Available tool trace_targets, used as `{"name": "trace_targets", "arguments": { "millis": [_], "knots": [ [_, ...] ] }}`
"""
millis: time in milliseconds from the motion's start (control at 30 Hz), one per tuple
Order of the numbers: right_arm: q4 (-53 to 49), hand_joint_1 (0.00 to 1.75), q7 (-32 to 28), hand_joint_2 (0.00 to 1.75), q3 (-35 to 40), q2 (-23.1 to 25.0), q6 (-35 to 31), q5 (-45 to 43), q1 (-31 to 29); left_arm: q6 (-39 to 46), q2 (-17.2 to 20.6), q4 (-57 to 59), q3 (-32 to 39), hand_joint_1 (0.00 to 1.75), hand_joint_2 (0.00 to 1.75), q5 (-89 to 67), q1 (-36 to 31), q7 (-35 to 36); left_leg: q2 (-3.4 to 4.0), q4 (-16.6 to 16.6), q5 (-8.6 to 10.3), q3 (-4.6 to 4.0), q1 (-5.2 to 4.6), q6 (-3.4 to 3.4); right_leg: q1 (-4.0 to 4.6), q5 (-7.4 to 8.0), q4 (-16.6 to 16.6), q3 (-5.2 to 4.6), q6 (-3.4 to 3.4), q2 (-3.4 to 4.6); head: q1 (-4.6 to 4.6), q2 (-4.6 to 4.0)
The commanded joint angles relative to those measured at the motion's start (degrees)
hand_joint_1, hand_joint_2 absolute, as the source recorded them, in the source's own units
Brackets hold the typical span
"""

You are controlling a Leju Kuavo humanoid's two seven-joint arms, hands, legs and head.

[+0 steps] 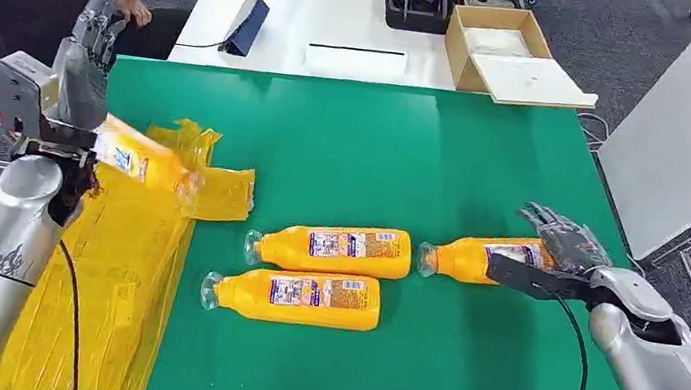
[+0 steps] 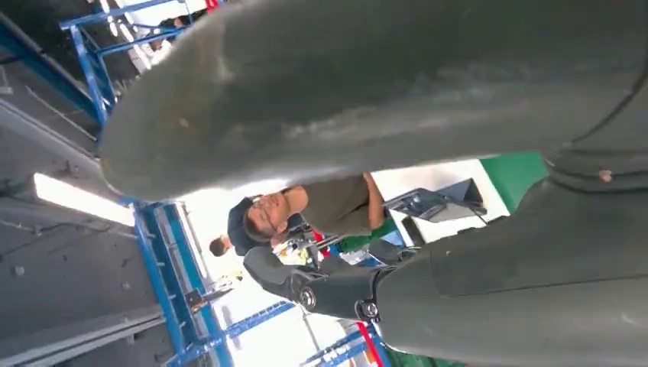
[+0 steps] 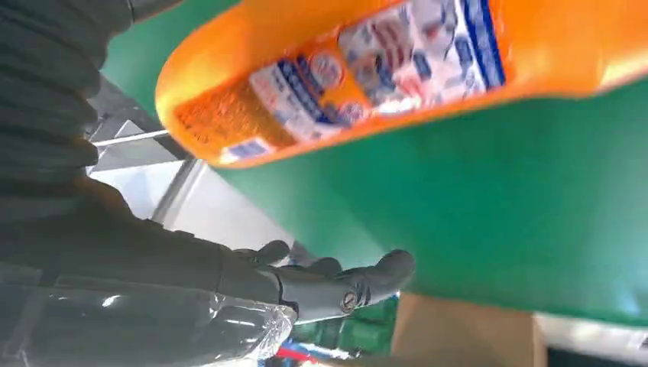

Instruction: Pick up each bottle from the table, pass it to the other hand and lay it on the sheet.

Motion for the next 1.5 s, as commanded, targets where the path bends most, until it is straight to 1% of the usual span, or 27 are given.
{"name": "trace_targets", "arguments": {
  "millis": [33, 67, 100, 167, 200, 233, 267, 400, 467, 500, 567, 600, 633, 667, 700, 733, 767, 900, 933, 1000, 1033, 1067, 1100, 1200, 1300, 1467, 1500],
  "knots": [
    [5.7, 0.0, -0.4, 1.75, 5.0, 1.3, 0.7, -0.2, -4.7, 0.1, -0.5, 0.5, 1.8, 0.0, 0.0, 0.1, -0.2, 0.4, 0.14, 0.1, -0.2, 0.3, -0.03, -0.19, -0.01, -0.15, 0.1, 0.29, 0.0, -0.1, 0.0, 0.0],
    [5.3, 0.0, -0.5, 1.75, 5.5, 1.0, 0.9, -0.4, -4.6, 0.1, -0.6, 0.9, 1.6, 0.0, 0.0, 0.1, -0.4, 0.4, 0.09, 0.0, -0.07, 0.14, -0.03, -0.11, -0.01, -0.04, 0.0, 0.12, -0.01, -0.02, -0.02, 0.0],
    [5.3, 0.0, -0.5, 1.75, 5.6, 0.7, 1.0, -0.4, -4.5, 0.1, -0.5, 0.9, 1.8, 0.0, 0.0, 0.3, -0.2, 0.4, 0.09, 0.1, -0.13, 0.23, -0.03, -0.15, -0.01, -0.1, 0.0, 0.23, -0.01, -0.07, 0.02, 0.0],
    [5.2, 0.0, -0.3, 1.75, 6.4, -0.3, 1.7, -0.3, -4.2, 0.1, -0.3, 0.8, 2.3, 0.0, 0.0, 0.9, 0.3, 0.1, 0.02, 0.0, -0.03, 0.09, -0.02, -0.09, -0.01, -0.03, 0.0, 0.09, -0.01, -0.06, 0.0, 0.0],
    [5.2, 0.0, -0.2, 1.75, 6.6, -0.7, 1.7, -0.2, -3.9, 0.1, -0.2, 0.9, 2.3, 0.0, 0.0, 1.0, 0.3, 0.0, 0.08, 0.1, -0.21, 0.37, -0.05, -0.22, -0.02, -0.19, 0.1, 0.37, -0.01, -0.17, 0.0, 0.0],
    [5.4, 0.0, 0.0, 1.75, 6.9, -0.9, 1.8, -0.1, -3.6, 0.1, -0.2, 1.0, 2.5, 0.0, 0.0, 1.1, 0.2, -0.1, 0.01, 0.0, -0.05, 0.14, -0.03, -0.1, -0.02, -0.05, 0.0, 0.14, -0.01, -0.1, 0.0, 0.0],
    [6.0, 0.0, 0.1, 1.75, 7.3, -0.8, 1.8, 0.0, -3.4, 0.1, -0.1, 1.1, 2.6, 0.0, 0.0, 1.3, 0.1, -0.2, 0.0, 0.0, -0.11, 0.25, -0.04, -0.15, -0.02, -0.11, 0.0, 0.26, -0.01, -0.17, -0.02, 0.0],
    [13.3, 0.0, 1.6, 1.75, 10.2, 1.6, 1.2, 2.4, -4.4, 0.2, 0.4, 0.4, 3.6, 0.0, 0.0, 2.7, 1.3, -0.8, 0.07, 0.0, -0.07, 0.17, 0.01, -0.1, 0.02, -0.03, 0.0, 0.18, -0.01, -0.03, 0.02, 0.0],
    [14.8, 0.0, 1.5, 1.75, 10.5, 2.0, 0.5, 2.6, -4.7, 0.2, 0.5, 0.1, 3.6, 0.0, 0.0, 2.8, 1.7, -0.9, 0.15, 0.0, -0.11, 0.3, 0.0, -0.13, 0.01, -0.05, -0.1, 0.29, -0.02, -0.01, 0.0, 0.0],
    [16.6, 0.0, 2.0, 1.75, 11.1, 2.5, 0.1, 3.4, -4.8, 0.2, 0.6, -0.2, 3.7, 0.0, 0.0, 2.9, 2.1, -0.9, 0.13, 0.0, -0.08, 0.21, 0.0, -0.11, 0.01, -0.03, 0.0, 0.2, -0.01, 0.01, 0.0, 0.0],
    [20.1, 0.0, 2.4, 1.75, 10.7, 3.2, -1.8, 3.8, -3.7, 0.2, 0.5, -1.0, 4.2, 0.0, 0.0, 3.6, 3.5, -1.4, 0.08, 0.0, -0.08, 0.23, -0.01, -0.12, 0.0, -0.05, 0.0, 0.23, -0.01, -0.05, 0.0, 0.0],
    [20.7, 0.0, 2.7, 1.75, 10.5, 3.0, -3.0, 3.7, -2.4, 0.2, 0.5, -1.3, 4.2, 0.0, 1.75, 3.7, 4.2, -1.7, 0.07, 0.0, -0.11, 0.31, 0.01, -0.14, 0.03, -0.07, -0.1, 0.33, -0.02, -0.08, -0.02, 0.0],
    [20.9, 0.0, 2.6, 1.75, 10.4, 2.9, -3.6, 3.7, -1.9, 0.2, 0.5, -1.4, 4.2, 0.0, 1.75, 3.7, 4.4, -1.8, -0.01, -0.1, -0.05, 0.24, 0.02, -0.1, 0.04, -0.04, -0.1, 0.27, -0.01, -0.1, 0.0, 0.0],
    [20.9, 0.0, 2.6, 1.75, 10.4, 2.9, -3.6, 3.7, -1.9, 0.2, 0.5, -1.4, 4.2, 0.0, 1.75, 3.7, 4.4, -1.8, 0.01, -0.1, -0.17, 0.53, 0.01, -0.2, 0.04, -0.15, -0.1, 0.57, -0.01, -0.23, 0.0, 0.0],
    [20.9, 0.0, 2.6, 1.75, 10.4, 2.9, -3.6, 3.7, -1.9, 0.2, 0.5, -1.4, 4.2, 0.0, 1.75, 3.7, 4.4, -1.8, -0.01, 0.0, -0.11, 0.35, 0.03, -0.13, 0.05, -0.1, -0.1, 0.37, -0.01, -0.16, 0.0, 0.0],
    [20.9, 0.0, 2.6, 1.75, 10.4, 2.9, -3.6, 3.7, -1.9, 0.2, 0.5, -1.4, 4.2, 0.0, 1.75, 3.7, 4.4, -1.8, -0.03, 0.0, -0.15, 0.41, 0.0, -0.17, 0.03, -0.14, -0.1, 0.44, 0.0, -0.23, -0.02, 0.0],
    [20.9, 0.0, 2.6, 1.75, 10.4, 2.9, -3.5, 3.7, -2.1, 0.2, 0.5, -1.4, 4.2, 0.0, 1.75, 3.7, 4.3, -1.7, 0.0, 0.0, -0.05, 0.19, 0.05, -0.08, 0.07, -0.02, -0.1, 0.19, -0.01, -0.08, -0.02, 0.0],
    [24.3, 0.0, 3.3, 1.75, 9.8, 4.2, -3.1, 4.4, -1.4, 0.6, 0.8, -1.8, 4.5, 0.0, 1.75, 4.3, 3.7, -2.3, -0.03, 0.0, -0.13, 0.41, 0.02, -0.18, 0.06, -0.11, -0.1, 0.46, 0.02, -0.27, 0.0, 0.0],
    [26.4, 0.0, 2.8, 1.75, 10.1, 4.8, -3.4, 4.8, -1.7, 0.7, 0.8, -1.5, 4.1, 0.0, 1.75, 4.7, 3.2, -2.2, -0.06, 0.0, -0.04, 0.24, 0.08, -0.11, 0.11, -0.02, -0.1, 0.28, -0.01, -0.19, 0.0, 0.0],
    [27.4, 0.0, 1.1, 1.75, 10.3, 4.3, -3.2, 4.9, -1.3, 0.8, 1.0, -1.7, 3.7, 0.0, 1.75, 5.2, 3.4, -2.1, -0.11, 0.0, -0.04, 0.31, 0.09, -0.11, 0.13, -0.03, -0.1, 0.38, 0.0, -0.24, 0.02, 0.0],
    [27.4, 0.0, 0.7, 1.75, 10.4, 4.2, -2.9, 4.9, -1.2, 0.9, 1.2, -1.8, 3.6, 0.0, 0.0, 5.2, 3.4, -2.1, -0.15, 0.0, -0.04, 0.41, 0.08, -0.15, 0.12, -0.05, -0.1, 0.5, 0.01, -0.34, 0.02, 0.0],
    [27.4, 0.0, 0.5, 1.75, 10.5, 4.1, -3.0, 5.0, -1.0, 0.9, 1.3, -1.7, 3.6, 0.0, 0.0, 5.4, 3.5, -2.1, -0.07, 0.0, -0.04, 0.45, 0.09, -0.12, 0.13, -0.02, -0.2, 0.53, 0.01, -0.22, 0.0, 0.0],
    [27.3, 0.0, 0.5, 1.75, 10.5, 4.1, -3.0, 5.0, -0.9, 0.9, 1.3, -1.7, 3.6, 0.0, 0.0, 5.4, 3.5, -2.1, -0.12, 0.0, -0.04, 0.54, 0.08, -0.16, 0.12, -0.04, -0.2, 0.65, 0.02, -0.33, 0.02, 0.0],
    [27.2, 0.0, 0.5, 1.75, 10.5, 4.3, -3.0, 5.0, -0.8, 0.9, 1.4, -1.7, 3.7, 0.0, 0.0, 5.5, 3.6, -2.1, -0.12, 0.0, -0.04, 0.6, 0.05, -0.09, 0.11, -0.03, -0.1, 0.68, 0.02, -0.22, 0.02, 0.0],
    [27.2, 0.0, 0.5, 1.75, 10.5, 4.3, -3.0, 5.0, -0.8, 0.9, 1.4, -1.7, 3.7, 0.0, 0.0, 5.5, 3.6, -2.1, -0.23, 0.0, -0.01, 0.67, 0.06, -0.15, 0.12, -0.03, -0.2, 0.8, 0.02, -0.41, 0.0, 0.0],
    [27.2, 0.0, 0.5, 1.75, 10.5, 4.3, -3.0, 5.0, -0.8, 0.9, 1.4, -1.7, 3.7, 0.0, 0.0, 5.5, 3.6, -2.1, -0.16, 0.1, -0.03, 0.68, 0.05, -0.08, 0.11, -0.03, -0.2, 0.82, 0.03, -0.3, 0.02, 0.0],
    [27.2, 0.0, 0.4, 1.75, 10.5, 4.4, -2.6, 4.8, -0.9, 0.9, 1.4, -1.6, 3.5, 0.0, 0.0, 5.5, 3.4, -2.1, -0.21, 0.1, -0.03, 0.71, 0.05, -0.13, 0.12, -0.05, -0.2, 0.87, 0.03, -0.41, 0.02, 0.0]
  ]
}}
